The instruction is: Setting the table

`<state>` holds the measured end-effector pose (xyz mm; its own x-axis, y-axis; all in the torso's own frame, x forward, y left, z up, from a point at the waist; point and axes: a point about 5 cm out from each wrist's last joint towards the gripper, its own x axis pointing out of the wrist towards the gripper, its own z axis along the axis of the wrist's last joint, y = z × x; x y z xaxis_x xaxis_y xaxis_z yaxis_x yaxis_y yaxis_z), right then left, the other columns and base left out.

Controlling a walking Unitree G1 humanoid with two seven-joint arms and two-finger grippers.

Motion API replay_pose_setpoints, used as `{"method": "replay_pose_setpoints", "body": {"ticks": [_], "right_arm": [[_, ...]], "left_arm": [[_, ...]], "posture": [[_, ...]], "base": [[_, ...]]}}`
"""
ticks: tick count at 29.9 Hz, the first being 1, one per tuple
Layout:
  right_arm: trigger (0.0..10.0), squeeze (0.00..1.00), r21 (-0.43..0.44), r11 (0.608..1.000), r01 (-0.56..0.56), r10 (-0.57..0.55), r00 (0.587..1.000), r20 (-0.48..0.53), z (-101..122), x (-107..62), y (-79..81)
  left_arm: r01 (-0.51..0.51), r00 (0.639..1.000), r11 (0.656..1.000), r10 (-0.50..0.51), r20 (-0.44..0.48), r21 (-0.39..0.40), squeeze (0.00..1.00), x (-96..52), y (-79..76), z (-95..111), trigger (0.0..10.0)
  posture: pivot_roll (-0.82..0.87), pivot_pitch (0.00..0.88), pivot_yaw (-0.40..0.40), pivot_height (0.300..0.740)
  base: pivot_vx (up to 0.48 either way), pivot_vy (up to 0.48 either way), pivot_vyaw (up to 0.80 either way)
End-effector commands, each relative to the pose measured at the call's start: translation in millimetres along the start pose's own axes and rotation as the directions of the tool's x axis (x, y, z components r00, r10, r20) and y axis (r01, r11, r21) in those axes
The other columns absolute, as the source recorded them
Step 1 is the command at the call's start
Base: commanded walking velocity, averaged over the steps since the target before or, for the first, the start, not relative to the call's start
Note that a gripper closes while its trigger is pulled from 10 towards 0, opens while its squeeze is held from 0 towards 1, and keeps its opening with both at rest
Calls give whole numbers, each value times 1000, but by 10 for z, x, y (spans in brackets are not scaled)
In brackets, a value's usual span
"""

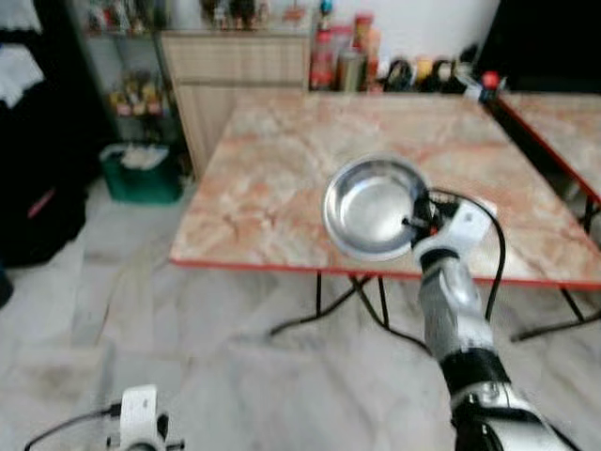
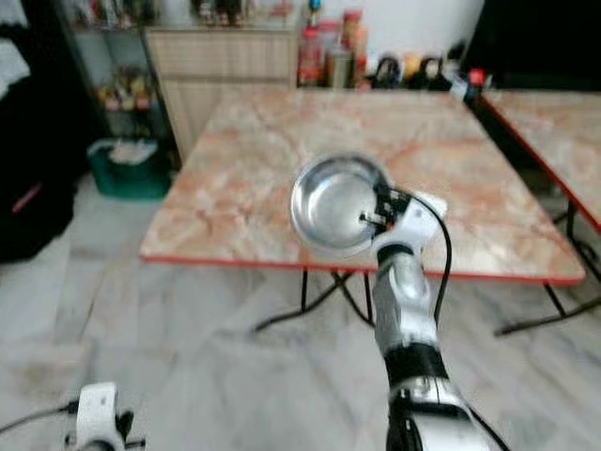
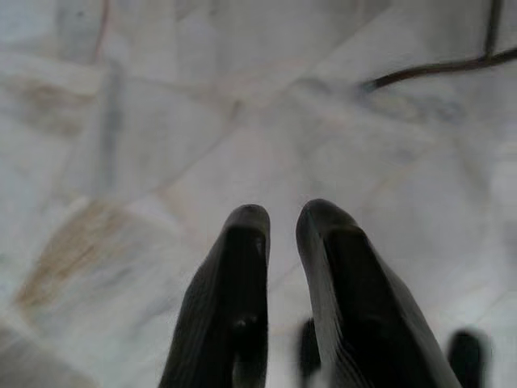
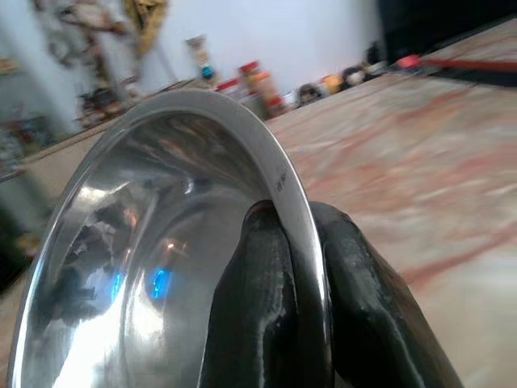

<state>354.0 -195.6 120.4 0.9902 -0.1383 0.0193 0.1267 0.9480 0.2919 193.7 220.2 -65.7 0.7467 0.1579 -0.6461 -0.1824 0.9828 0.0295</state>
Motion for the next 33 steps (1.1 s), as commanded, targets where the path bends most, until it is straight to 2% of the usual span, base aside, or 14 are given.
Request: {"method": "replay_pose_setpoints", "body": {"ticks": [1, 4, 9, 15, 24, 27, 31, 33], "right_arm": [[10000, 0, 19, 999, -33, 32, 999, 39, 77, 35, 119], [10000, 0, 52, 998, -28, 26, 999, 34, 64, 29, 98], [10000, 0, 57, 998, -14, 12, 999, 31, 56, 18, 53], [10000, 0, 43, 999, -20, 19, 999, 29, 56, 16, 91], [10000, 0, 80, 996, -38, 38, 999, 1, 97, -122, 52], [10000, 0, 73, 997, 10, -7, 999, -50, 88, -196, -16], [10000, 0, 154, 976, 152, -130, 982, -140, 90, -301, -120], [10000, 0, 197, 963, 186, -153, 973, -172, 94, -348, -115]], "left_arm": [[-4, 1000, 1000, 4, -8, 11, 0, -18, 33, -35, 10000], [-1, 1000, 1000, 1, -7, 9, 0, -20, 16, -43, 10000], [3, 1000, 1000, -3, -11, 10, 0, -33, 3, -73, 10000], [-5, 1000, 1000, 5, -3, 3, 0, -27, 33, -48, 10000], [-27, 1000, 1000, 27, -1, -6, 0, -33, 83, -49, 10000], [-28, 1000, 1000, 28, -7, -1, 0, -45, 98, -74, 10000], [-25, 1000, 1000, 25, -9, 6, 0, -45, 111, -71, 10000], [-24, 1000, 1000, 24, -4, 8, 0, -38, 116, -51, 10000]], "posture": [[107, 0, -24, 740], [109, 0, -26, 740], [107, 0, -31, 740], [108, 0, -41, 740], [103, 0, -36, 740], [95, 0, -28, 740], [94, 0, -24, 740], [94, 0, -23, 740]], "base": [[480, 0, 0], [480, 0, 0], [480, 0, 0], [437, 0, 0], [0, 0, 0], [0, 0, 0], [0, 0, 0], [0, 0, 0]]}}
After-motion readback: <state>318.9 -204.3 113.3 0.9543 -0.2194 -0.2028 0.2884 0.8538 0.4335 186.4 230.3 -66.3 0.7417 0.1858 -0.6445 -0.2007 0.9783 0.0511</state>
